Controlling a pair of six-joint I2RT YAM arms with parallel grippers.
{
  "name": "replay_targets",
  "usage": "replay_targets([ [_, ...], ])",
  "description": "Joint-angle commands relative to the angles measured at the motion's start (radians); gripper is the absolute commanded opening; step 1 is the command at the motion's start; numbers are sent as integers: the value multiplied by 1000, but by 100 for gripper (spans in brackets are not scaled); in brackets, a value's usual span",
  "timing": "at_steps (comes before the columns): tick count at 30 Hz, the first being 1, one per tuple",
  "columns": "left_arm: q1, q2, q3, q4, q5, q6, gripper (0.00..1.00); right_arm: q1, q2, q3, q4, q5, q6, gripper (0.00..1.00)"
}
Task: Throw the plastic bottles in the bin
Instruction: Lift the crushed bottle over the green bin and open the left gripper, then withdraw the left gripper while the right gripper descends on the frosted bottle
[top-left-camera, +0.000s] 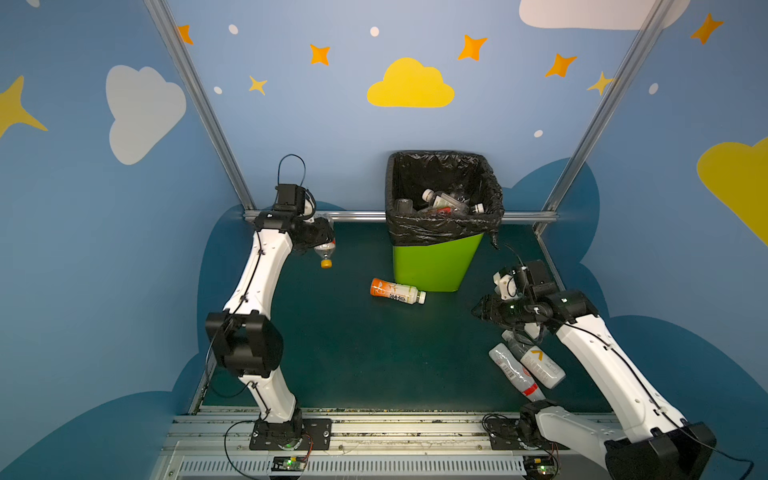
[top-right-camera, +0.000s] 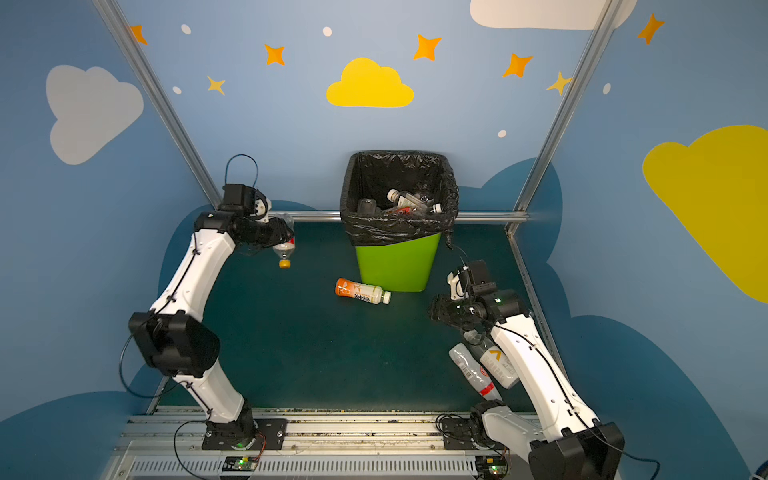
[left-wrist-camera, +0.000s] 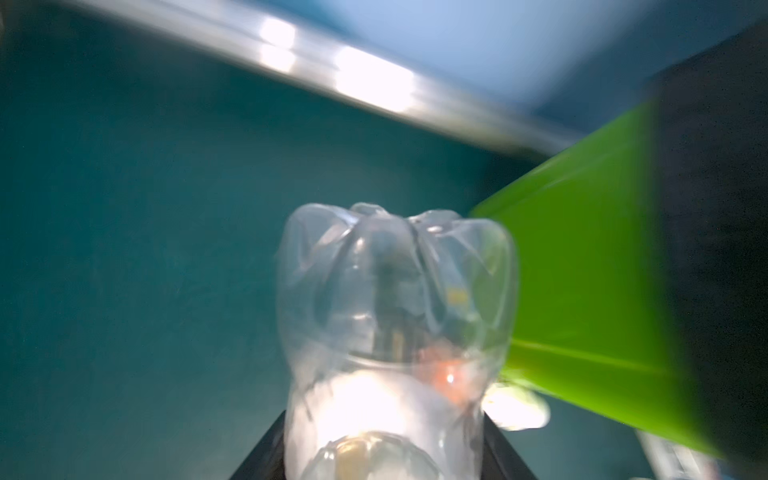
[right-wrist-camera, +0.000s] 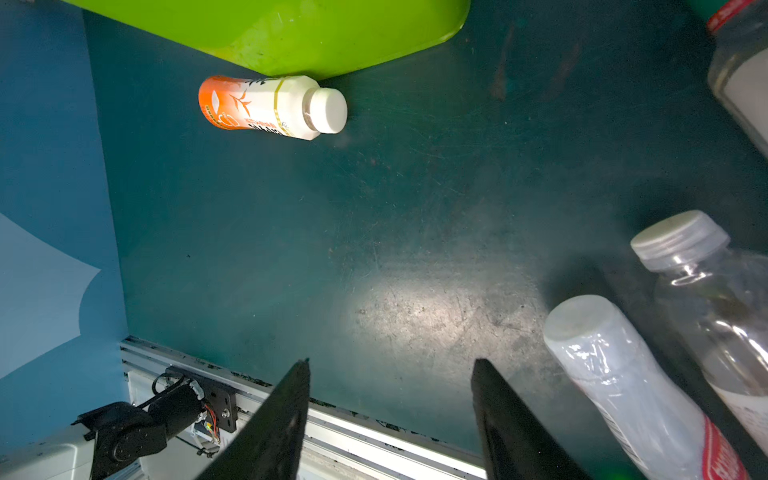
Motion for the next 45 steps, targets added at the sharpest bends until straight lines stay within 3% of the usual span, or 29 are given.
replay_targets([
  [1, -109, -67, 99, 212, 88, -64, 60, 5, 24, 62, -19, -28, -52, 63],
  [4, -235, 60, 322, 315, 93, -49, 62, 4, 52, 80, -18, -49, -74, 63],
  [5, -265, 137, 435, 320, 86, -36, 72, 5, 58, 79, -16, -59, -78, 63],
  [6, -293, 245, 598, 302, 68, -32, 99, 5, 68, 80, -15, -72, -82, 63],
  [9, -320, 609, 1186, 252, 28, -92, 100, 6, 84, 83, -25, -95, -102, 62],
  [10, -310, 664, 1249, 330, 50, -149, 100, 6, 85, 84, -29, -98, -108, 62],
  [12, -301, 606, 1109, 427, 51, -218, 100, 6, 79, 88, -44, -103, -117, 62],
  [17, -373, 357, 946, 127, -107, 43, 100, 7, 49, 86, -69, -77, -153, 64],
  [21, -419, 91, 601, 33, -215, 102, 100, -2, 12, 80, -82, 16, -173, 66],
  [30, -430, -402, -228, 45, -258, -65, 100, -153, 114, 124, -197, 207, -259, 68],
  [36, -445, -599, -640, 180, -212, -288, 100, -156, 162, 82, -247, 204, -293, 68],
  [40, -523, -643, -794, 211, -305, -340, 100, -155, 160, 70, -220, 127, -253, 69],
  [45, -582, -615, -792, 173, -404, -332, 100, -135, 119, -8, -194, 64, -173, 71],
])
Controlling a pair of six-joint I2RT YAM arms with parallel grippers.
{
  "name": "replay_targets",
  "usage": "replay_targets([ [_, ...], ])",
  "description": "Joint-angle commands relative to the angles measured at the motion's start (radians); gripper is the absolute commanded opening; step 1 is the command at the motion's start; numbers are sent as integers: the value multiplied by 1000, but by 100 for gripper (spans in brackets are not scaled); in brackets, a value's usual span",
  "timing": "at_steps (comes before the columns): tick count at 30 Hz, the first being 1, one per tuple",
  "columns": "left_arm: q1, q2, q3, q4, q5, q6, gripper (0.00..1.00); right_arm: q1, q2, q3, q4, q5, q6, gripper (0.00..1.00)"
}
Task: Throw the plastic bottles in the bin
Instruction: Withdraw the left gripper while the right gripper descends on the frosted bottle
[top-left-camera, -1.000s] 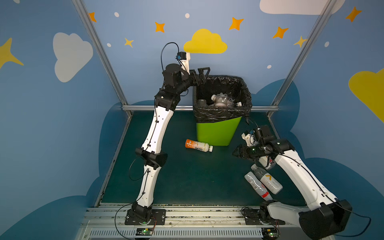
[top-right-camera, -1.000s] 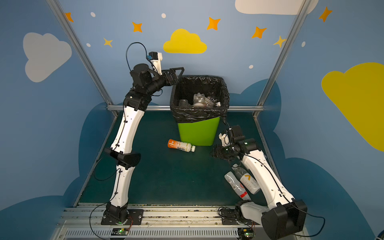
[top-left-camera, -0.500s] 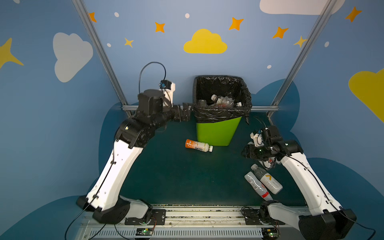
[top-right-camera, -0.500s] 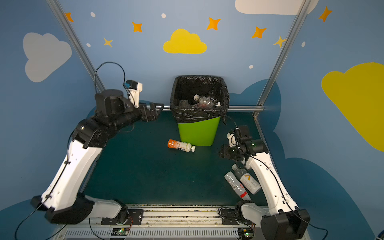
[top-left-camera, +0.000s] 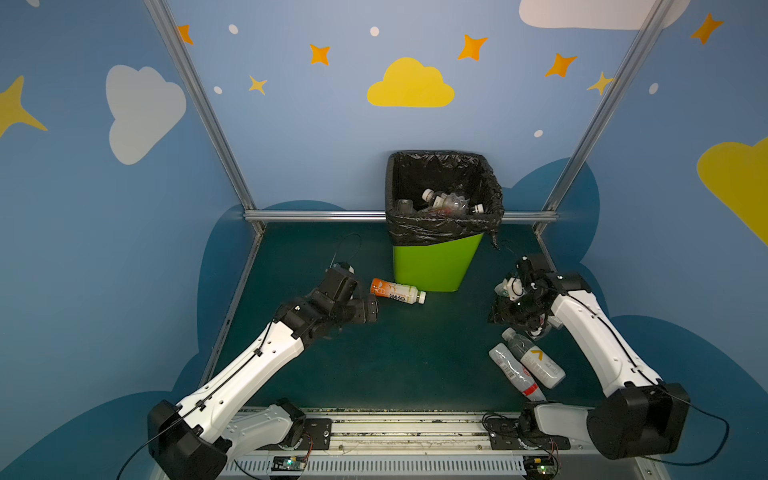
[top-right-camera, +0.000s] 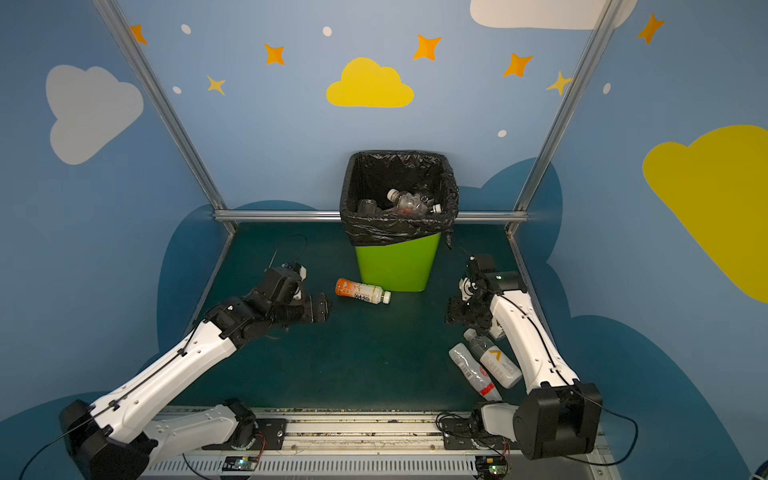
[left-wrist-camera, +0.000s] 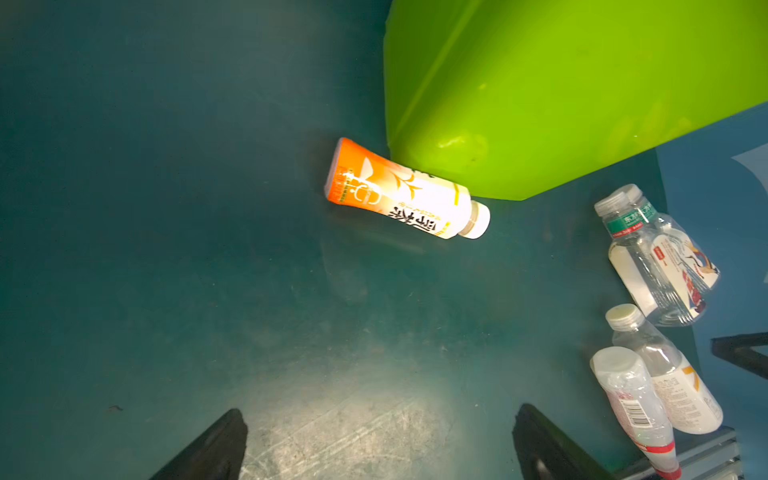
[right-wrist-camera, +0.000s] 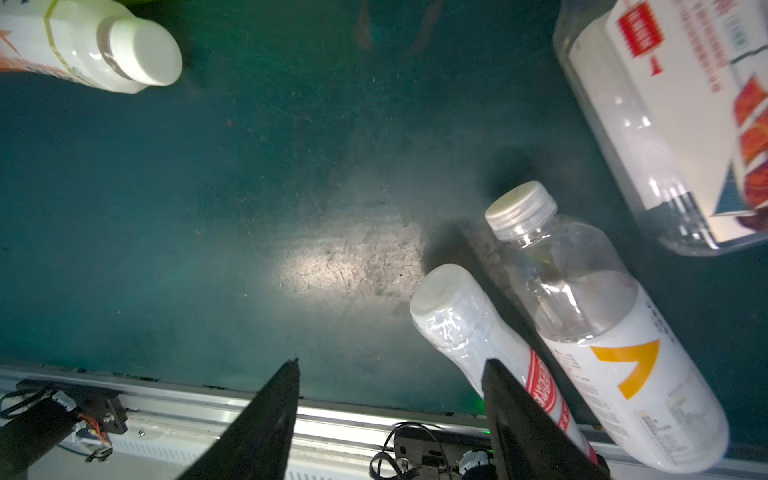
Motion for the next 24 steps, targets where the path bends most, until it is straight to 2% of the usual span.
replay_targets([
  [1, -12, -6, 38, 23, -85, -22, 100, 21, -52, -52, -4, -41, 66, 71],
  [7, -12, 22, 79, 66, -41, 19, 100, 29, -103, -89, -71, 28, 143, 71],
  [13, -11, 34, 106, -8, 1, 76, 100, 33, -133, -137, -107, 119, 207, 76],
  [18, -12, -46, 21, 9, 43, -4, 100, 33, -139, -176, -106, 137, 219, 79],
  [24, -13, -159, -46, -7, 28, -52, 100, 35, -90, -191, -78, 160, 213, 80],
])
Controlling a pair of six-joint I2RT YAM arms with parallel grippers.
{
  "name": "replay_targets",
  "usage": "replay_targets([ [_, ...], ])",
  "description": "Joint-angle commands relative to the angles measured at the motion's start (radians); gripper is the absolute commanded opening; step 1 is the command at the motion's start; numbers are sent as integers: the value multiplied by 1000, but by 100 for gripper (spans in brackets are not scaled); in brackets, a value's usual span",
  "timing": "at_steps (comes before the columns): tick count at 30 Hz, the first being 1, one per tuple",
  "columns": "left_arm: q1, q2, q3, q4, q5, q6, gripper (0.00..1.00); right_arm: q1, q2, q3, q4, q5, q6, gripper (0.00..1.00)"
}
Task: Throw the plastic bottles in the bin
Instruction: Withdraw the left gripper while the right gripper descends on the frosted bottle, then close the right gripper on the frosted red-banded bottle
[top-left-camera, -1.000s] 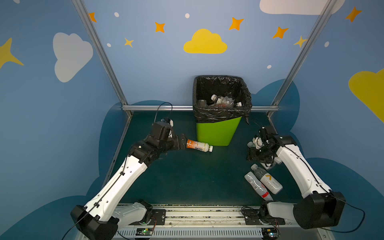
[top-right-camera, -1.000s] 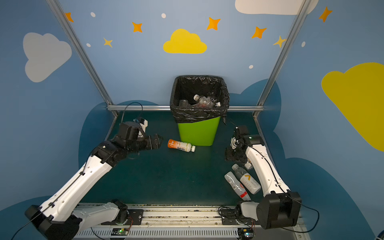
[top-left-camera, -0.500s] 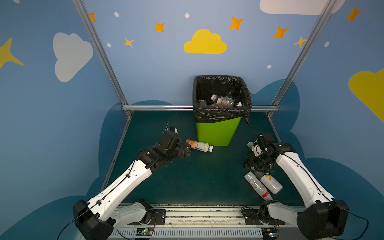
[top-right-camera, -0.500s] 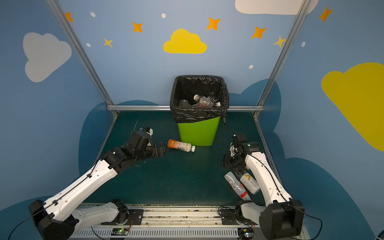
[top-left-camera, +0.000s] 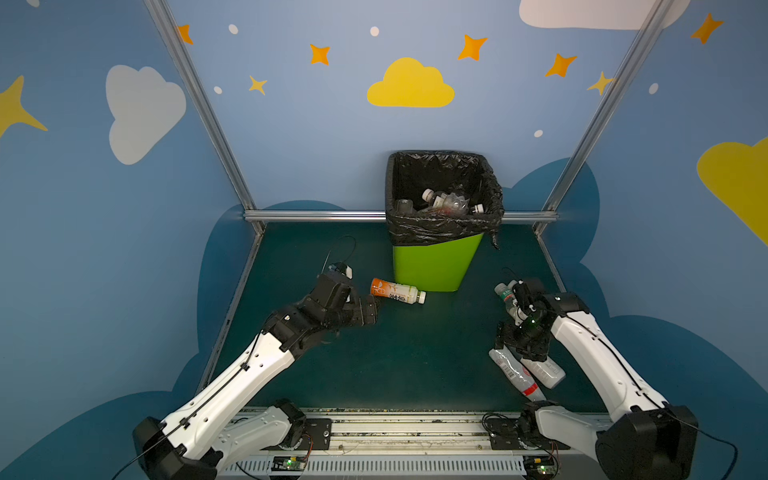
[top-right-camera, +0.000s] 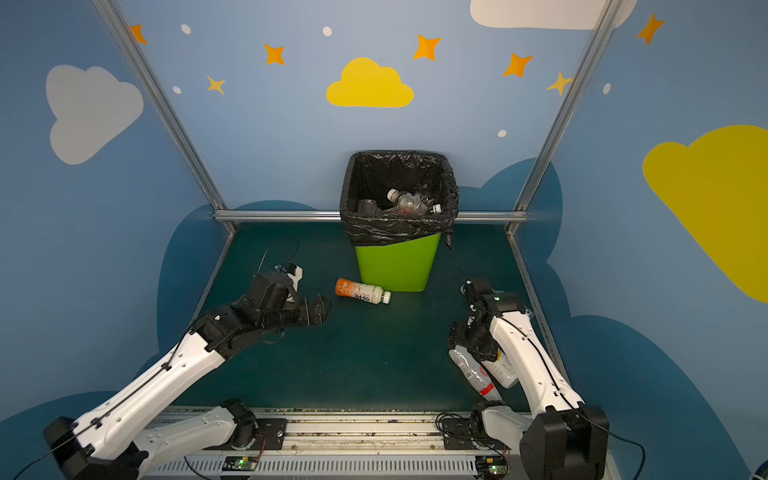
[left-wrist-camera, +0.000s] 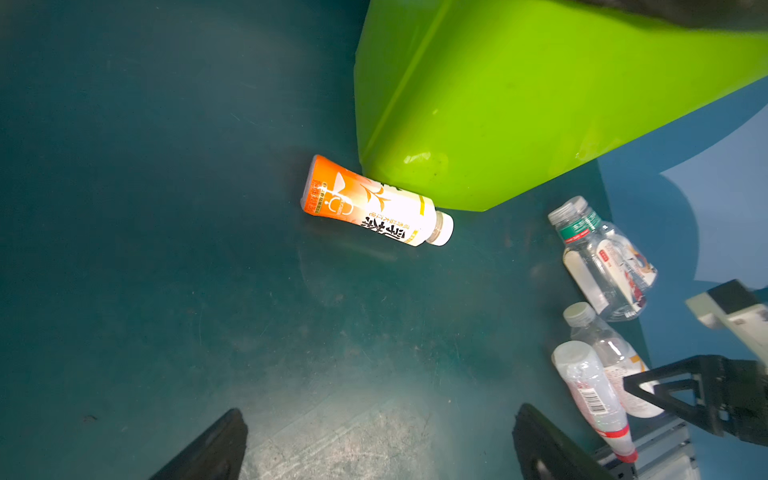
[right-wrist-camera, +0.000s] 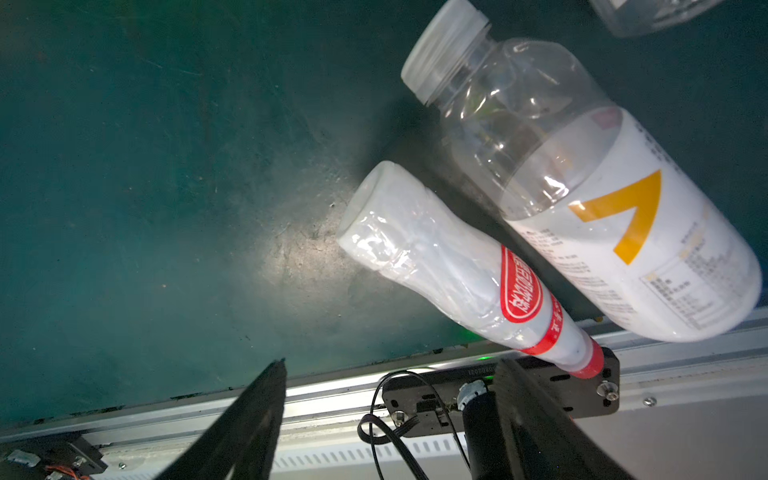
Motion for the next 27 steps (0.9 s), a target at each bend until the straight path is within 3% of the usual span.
replay_targets([
  [1, -2, -58, -18, -31, -11, -29, 100, 7, 36, -17, 6, 43, 12, 82],
  [8, -2, -155, -75, -63, -55, -64, 100, 0, 164, -13, 57, 106, -23, 86],
  [13, -2, -199, -113, -65, -103, -76, 100, 5, 296, -16, 91, 56, -65, 86],
  [27, -1, -187, -108, -78, -149, -47, 100, 42, 498, -19, 119, 46, -80, 84],
])
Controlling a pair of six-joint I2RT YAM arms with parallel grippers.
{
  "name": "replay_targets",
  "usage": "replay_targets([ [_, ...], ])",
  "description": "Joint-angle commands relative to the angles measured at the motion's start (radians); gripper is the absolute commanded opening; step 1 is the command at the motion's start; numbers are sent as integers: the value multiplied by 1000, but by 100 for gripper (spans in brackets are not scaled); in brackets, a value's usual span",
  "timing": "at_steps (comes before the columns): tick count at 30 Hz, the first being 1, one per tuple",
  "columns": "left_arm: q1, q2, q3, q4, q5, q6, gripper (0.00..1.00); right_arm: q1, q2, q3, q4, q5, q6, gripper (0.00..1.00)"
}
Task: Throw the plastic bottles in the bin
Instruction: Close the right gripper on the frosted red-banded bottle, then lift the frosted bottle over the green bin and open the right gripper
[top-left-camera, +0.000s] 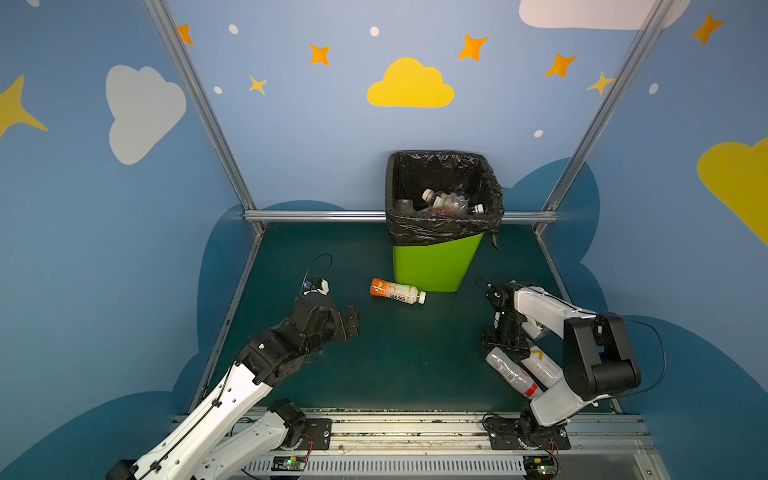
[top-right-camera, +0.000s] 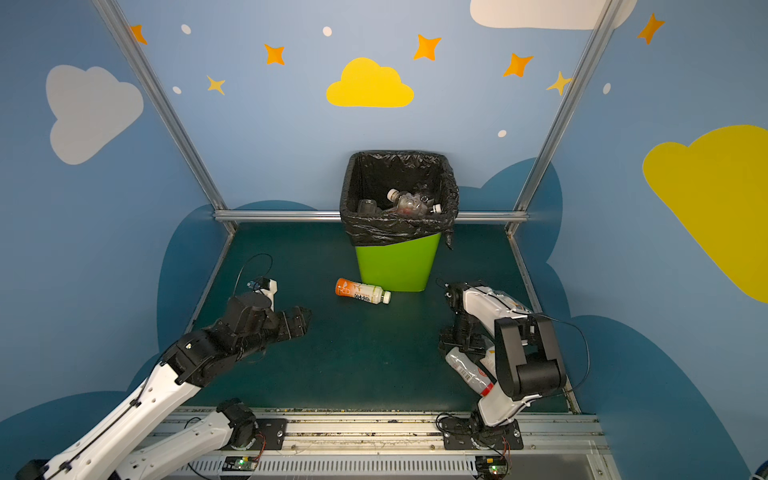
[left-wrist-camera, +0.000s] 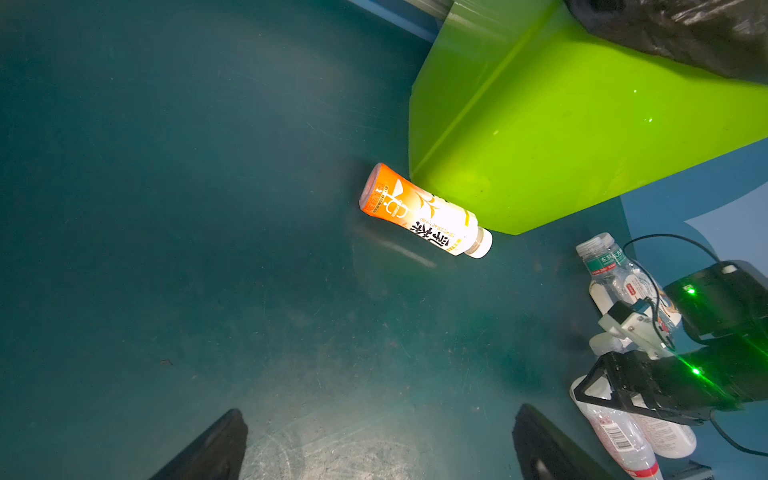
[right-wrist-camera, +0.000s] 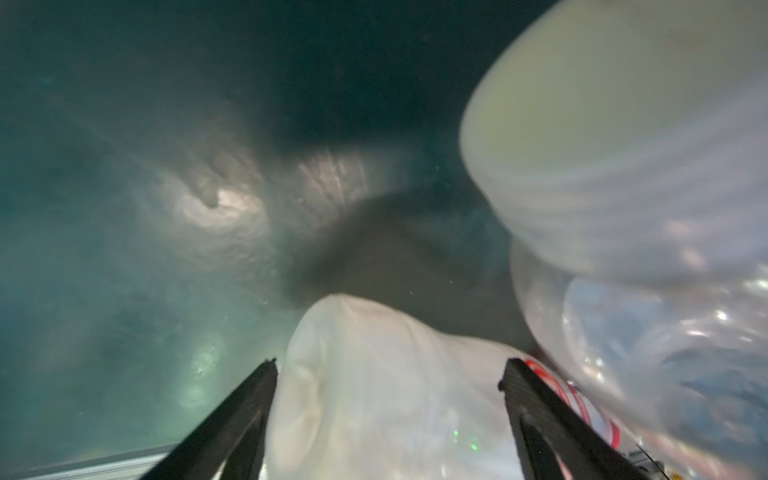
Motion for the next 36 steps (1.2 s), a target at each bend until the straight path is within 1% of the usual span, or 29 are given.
replay_targets([
  [1, -1, 7, 4, -9, -26, 22, 100, 11, 38, -7, 1, -11, -10, 83],
  [3, 1, 16, 9, -14, -27, 25, 100, 21, 52, -6, 5, -11, -11, 80],
  [6, 3, 23, 8, -14, -29, 29, 100, 38, 56, -8, 21, -27, -6, 71],
  [11, 9, 32, 10, -10, -24, 38, 100, 62, 29, -18, 65, -73, 33, 51],
  [18, 15, 55, 22, -7, -9, 49, 100, 80, -32, 24, 124, -127, 89, 35],
  [22, 14, 59, 27, -9, -6, 49, 100, 91, -73, 86, 121, -112, 100, 33],
  [26, 17, 54, 32, -18, -15, 49, 100, 97, -150, 119, 100, -83, 113, 31],
  [30, 19, 54, 38, -20, -18, 55, 100, 100, -259, 134, 83, -62, 129, 30],
  [36, 24, 86, 69, -23, -16, 84, 100, 102, -481, 192, 93, -43, 145, 29],
])
